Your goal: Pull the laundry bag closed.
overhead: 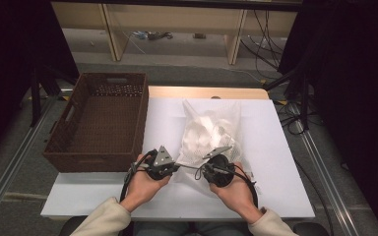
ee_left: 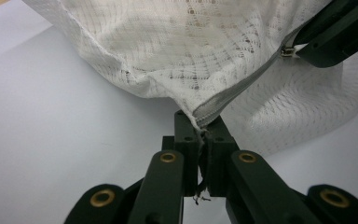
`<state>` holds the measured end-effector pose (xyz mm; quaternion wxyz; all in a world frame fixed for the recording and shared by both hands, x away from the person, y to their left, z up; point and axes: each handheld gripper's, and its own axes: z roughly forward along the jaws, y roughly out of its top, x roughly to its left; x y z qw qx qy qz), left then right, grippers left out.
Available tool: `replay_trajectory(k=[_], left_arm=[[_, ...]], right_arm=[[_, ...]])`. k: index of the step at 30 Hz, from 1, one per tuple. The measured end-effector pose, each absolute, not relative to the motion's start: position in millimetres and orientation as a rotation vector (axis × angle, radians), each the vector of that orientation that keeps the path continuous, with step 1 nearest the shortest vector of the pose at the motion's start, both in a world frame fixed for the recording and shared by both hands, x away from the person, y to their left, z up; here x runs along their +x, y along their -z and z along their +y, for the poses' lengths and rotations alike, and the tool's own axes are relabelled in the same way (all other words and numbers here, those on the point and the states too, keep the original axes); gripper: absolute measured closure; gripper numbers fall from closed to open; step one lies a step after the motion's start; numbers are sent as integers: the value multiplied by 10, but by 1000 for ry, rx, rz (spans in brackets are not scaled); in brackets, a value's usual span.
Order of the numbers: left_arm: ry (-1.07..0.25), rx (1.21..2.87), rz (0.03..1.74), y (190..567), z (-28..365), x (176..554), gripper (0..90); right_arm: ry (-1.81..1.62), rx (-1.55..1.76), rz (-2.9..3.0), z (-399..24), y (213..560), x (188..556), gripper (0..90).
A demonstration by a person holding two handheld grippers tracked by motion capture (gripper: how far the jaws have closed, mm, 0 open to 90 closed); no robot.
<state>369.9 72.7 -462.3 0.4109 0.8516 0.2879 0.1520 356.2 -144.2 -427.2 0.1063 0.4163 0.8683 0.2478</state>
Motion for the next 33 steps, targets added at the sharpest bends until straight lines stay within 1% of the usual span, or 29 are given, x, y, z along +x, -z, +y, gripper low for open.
replay_trajectory(k=[2, 5, 8, 10, 11, 15, 16, 19, 23, 24, 26, 27, 28, 33], left_arm=[[-400, 2141, 729, 4620, 737, 3707, 854], [-387, 2141, 727, 4623, 730, 3704, 854], [-419, 2149, 709, 4618, 738, 3717, 854], [-396, 2148, 707, 4620, 734, 3714, 854], [-419, 2150, 707, 4618, 737, 3716, 854], [-407, 2148, 710, 4621, 735, 3712, 854], [-388, 2135, 733, 4628, 728, 3702, 854], [-416, 2146, 733, 4622, 741, 3714, 854], [-404, 2148, 732, 4620, 747, 3716, 854], [-436, 2220, 689, 4596, 782, 3732, 854], [-435, 2212, 695, 4599, 776, 3730, 854], [-440, 2250, 670, 4582, 799, 3738, 854], [-397, 2077, 774, 4645, 703, 3698, 854], [-400, 2076, 776, 4646, 706, 3700, 854]], right_arm=[[-723, 1228, 2546, -1451, 4279, 3562, 870], [-728, 1217, 2543, -1478, 4284, 3566, 870], [-726, 1258, 2542, -1482, 4276, 3548, 870], [-728, 1222, 2551, -1493, 4280, 3560, 870], [-728, 1219, 2551, -1495, 4280, 3563, 870], [-730, 1232, 2545, -1502, 4273, 3558, 870], [-724, 1233, 2541, -1506, 4275, 3559, 870], [-723, 1264, 2535, -1507, 4268, 3543, 870], [-721, 1237, 2537, -1524, 4269, 3556, 870], [-720, 1238, 2538, -1526, 4271, 3556, 870], [-720, 1238, 2537, -1534, 4265, 3552, 870], [-718, 1259, 2540, -1533, 4262, 3540, 870], [-720, 1236, 2544, -1545, 4268, 3550, 870], [-713, 1250, 2530, -1563, 4268, 3544, 870]])
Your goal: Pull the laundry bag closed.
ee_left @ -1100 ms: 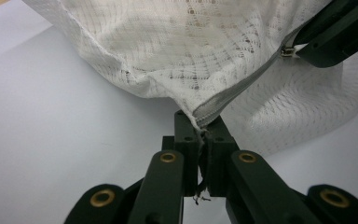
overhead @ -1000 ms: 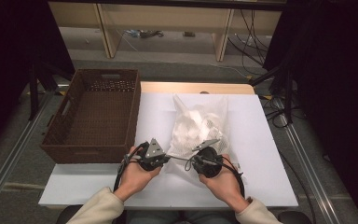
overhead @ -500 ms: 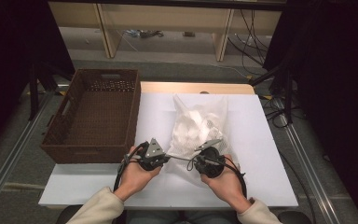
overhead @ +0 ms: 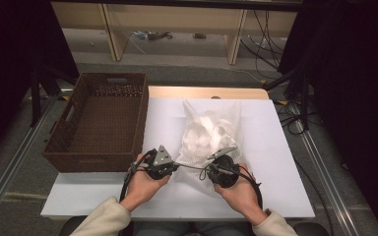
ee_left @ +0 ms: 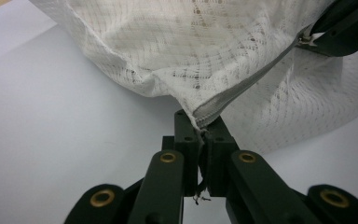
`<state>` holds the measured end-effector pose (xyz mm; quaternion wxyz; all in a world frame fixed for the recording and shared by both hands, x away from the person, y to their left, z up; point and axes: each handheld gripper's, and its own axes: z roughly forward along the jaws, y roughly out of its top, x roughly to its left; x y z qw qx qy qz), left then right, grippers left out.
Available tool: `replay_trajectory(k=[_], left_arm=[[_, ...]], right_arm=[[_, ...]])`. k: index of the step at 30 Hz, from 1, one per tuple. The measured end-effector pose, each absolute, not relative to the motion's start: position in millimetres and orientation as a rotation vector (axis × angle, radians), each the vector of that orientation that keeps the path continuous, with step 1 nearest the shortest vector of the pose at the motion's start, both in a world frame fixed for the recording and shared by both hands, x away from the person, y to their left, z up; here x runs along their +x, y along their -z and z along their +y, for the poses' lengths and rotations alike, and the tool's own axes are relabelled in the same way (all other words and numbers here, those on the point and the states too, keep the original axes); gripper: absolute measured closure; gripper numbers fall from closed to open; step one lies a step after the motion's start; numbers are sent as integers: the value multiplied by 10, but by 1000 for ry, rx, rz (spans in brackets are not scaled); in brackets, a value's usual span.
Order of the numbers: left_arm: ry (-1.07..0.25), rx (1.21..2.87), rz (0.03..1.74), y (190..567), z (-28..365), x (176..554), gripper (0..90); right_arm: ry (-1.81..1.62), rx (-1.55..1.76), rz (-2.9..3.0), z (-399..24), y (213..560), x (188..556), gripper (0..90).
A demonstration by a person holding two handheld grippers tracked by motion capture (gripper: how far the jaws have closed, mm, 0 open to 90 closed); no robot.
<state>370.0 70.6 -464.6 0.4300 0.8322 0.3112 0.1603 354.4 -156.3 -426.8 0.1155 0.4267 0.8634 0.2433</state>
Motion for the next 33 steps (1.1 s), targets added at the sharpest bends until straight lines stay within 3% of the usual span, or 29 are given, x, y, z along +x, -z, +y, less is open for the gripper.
replay_trajectory(k=[33], left_arm=[[-418, 2097, 749, 4636, 731, 3718, 854]], right_arm=[[-697, 1303, 2507, -1691, 4282, 3531, 870]])
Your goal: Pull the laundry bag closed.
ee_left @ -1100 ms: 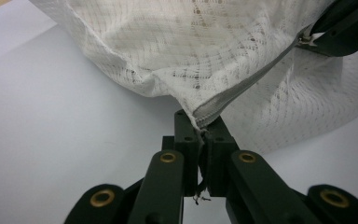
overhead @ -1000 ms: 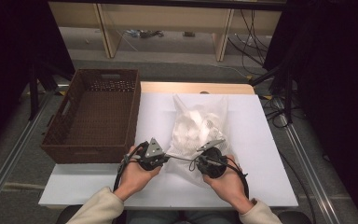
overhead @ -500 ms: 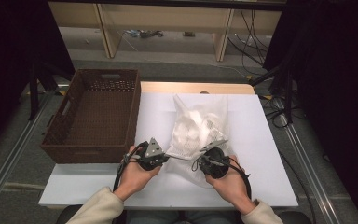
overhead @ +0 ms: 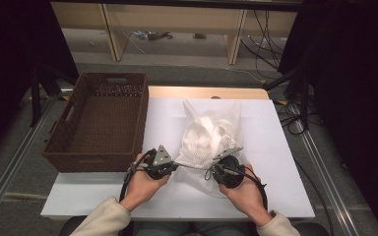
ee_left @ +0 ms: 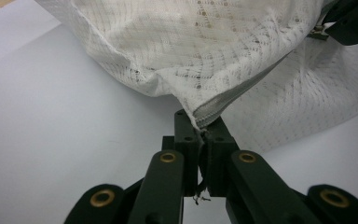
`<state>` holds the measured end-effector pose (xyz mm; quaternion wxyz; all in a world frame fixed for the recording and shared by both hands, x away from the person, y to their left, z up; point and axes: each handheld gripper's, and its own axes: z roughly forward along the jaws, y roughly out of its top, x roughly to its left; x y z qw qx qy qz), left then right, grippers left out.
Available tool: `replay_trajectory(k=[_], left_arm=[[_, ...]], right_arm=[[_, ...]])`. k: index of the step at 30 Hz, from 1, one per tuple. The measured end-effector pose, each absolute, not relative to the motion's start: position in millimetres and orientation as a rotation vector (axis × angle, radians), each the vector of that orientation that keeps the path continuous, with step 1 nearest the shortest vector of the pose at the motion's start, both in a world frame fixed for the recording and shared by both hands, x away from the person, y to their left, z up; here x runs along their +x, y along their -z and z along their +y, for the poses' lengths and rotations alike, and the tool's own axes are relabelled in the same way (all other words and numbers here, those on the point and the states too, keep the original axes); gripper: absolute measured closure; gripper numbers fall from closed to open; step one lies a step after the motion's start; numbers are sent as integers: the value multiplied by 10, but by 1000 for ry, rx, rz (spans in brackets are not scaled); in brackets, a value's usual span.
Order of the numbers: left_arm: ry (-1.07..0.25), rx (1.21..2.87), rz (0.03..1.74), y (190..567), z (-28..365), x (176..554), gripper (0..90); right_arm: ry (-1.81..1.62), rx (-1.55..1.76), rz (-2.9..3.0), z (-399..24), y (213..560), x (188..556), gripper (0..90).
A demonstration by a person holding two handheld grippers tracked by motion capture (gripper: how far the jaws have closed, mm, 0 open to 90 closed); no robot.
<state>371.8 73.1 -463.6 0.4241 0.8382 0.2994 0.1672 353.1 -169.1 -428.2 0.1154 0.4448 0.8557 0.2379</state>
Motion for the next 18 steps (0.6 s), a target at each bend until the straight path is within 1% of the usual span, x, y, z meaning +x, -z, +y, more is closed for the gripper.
replay_trajectory(k=[2, 3, 4, 6, 7, 9, 10, 14, 15, 17, 18], left_arm=[[-419, 2098, 749, 4638, 730, 3716, 854], [-405, 2074, 785, 4650, 714, 3704, 854], [-418, 2098, 751, 4640, 731, 3716, 854], [-418, 2098, 750, 4639, 731, 3716, 854], [-404, 2072, 787, 4650, 713, 3702, 854], [-418, 2097, 749, 4639, 730, 3716, 854], [-403, 2071, 787, 4652, 712, 3702, 854], [-405, 2073, 782, 4650, 713, 3704, 854], [-419, 2095, 751, 4639, 730, 3716, 854], [-425, 2100, 748, 4639, 732, 3717, 854], [-422, 2077, 758, 4650, 718, 3716, 854]], right_arm=[[-693, 1280, 2513, -1716, 4278, 3545, 870], [-697, 1277, 2518, -1719, 4282, 3547, 870], [-694, 1277, 2519, -1720, 4284, 3547, 870], [-695, 1278, 2519, -1721, 4287, 3547, 870], [-692, 1278, 2519, -1720, 4286, 3547, 870], [-692, 1278, 2519, -1721, 4287, 3547, 870], [-693, 1277, 2518, -1722, 4287, 3547, 870], [-691, 1279, 2525, -1727, 4283, 3546, 870], [-686, 1271, 2523, -1732, 4288, 3548, 870], [-679, 1279, 2512, -1744, 4288, 3549, 870], [-680, 1282, 2517, -1748, 4292, 3547, 870]])
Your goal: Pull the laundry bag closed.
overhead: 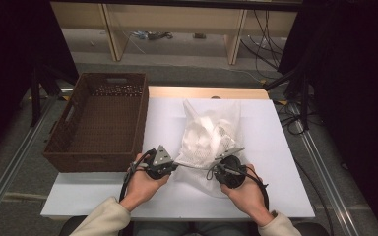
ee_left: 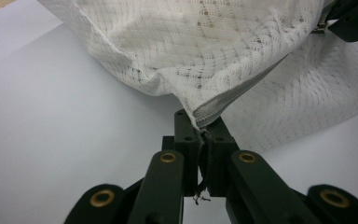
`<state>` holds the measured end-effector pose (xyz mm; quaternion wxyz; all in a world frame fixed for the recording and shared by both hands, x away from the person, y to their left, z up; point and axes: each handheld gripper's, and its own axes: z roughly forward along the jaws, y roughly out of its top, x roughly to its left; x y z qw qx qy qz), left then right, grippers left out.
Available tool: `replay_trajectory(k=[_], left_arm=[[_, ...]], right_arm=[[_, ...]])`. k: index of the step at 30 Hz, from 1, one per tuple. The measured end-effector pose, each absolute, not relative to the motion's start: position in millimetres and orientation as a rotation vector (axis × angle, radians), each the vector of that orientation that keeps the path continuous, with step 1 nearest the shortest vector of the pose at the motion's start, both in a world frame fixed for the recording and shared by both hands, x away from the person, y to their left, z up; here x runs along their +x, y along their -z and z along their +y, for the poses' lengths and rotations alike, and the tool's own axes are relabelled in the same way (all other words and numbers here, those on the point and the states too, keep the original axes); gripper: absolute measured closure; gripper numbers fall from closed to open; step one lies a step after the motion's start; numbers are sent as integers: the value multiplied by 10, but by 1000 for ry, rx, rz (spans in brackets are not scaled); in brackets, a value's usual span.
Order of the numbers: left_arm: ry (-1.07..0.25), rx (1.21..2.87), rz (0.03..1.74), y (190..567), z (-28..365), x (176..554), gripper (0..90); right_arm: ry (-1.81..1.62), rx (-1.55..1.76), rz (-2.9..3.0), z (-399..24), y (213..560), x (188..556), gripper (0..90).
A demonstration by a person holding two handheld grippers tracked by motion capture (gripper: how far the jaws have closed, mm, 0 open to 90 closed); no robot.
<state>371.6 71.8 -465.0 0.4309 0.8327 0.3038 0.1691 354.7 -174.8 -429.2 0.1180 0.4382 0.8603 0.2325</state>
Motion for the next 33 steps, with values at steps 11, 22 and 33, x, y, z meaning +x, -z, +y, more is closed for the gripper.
replay_trajectory(k=[11, 22, 33], left_arm=[[-414, 2084, 778, 4641, 728, 3715, 854], [-409, 2065, 788, 4659, 718, 3716, 854], [-417, 2072, 795, 4649, 725, 3710, 854]], right_arm=[[-685, 1281, 2518, -1791, 4295, 3557, 870], [-667, 1303, 2497, -1812, 4288, 3553, 870], [-654, 1328, 2496, -1839, 4286, 3550, 870]])
